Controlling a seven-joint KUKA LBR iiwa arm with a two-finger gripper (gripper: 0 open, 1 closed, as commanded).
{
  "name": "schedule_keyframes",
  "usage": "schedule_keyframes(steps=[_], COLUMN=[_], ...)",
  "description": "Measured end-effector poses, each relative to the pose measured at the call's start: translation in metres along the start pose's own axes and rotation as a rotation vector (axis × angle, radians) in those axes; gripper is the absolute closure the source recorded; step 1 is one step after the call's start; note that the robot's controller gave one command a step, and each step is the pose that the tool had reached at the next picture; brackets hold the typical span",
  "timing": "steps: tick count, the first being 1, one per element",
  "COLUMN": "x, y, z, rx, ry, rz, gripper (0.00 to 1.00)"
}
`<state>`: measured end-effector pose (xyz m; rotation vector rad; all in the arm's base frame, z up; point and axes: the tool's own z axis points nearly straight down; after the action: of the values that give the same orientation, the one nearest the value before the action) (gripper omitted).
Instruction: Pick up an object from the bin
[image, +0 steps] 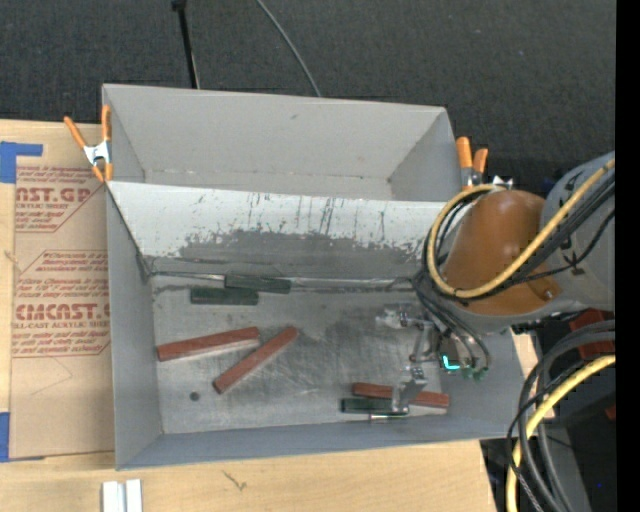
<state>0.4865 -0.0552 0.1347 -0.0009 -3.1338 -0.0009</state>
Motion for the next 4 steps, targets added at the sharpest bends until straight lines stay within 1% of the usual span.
schedule_keyframes(steps=[1,2,3,4], x=[-0.002,0.000,0.000,0.001], y=[0.000,-0.016,-0.016,-0.014], z=[-0.003,0.063,0.063,0.056], rx=[0.001,-0.002,-0.002,-0.002], ry=[-0.007,0.002,0.002,0.003], rz=[-0.001,0.147,0.147,0.148], gripper=[0.00,1.00,1.00,1.00])
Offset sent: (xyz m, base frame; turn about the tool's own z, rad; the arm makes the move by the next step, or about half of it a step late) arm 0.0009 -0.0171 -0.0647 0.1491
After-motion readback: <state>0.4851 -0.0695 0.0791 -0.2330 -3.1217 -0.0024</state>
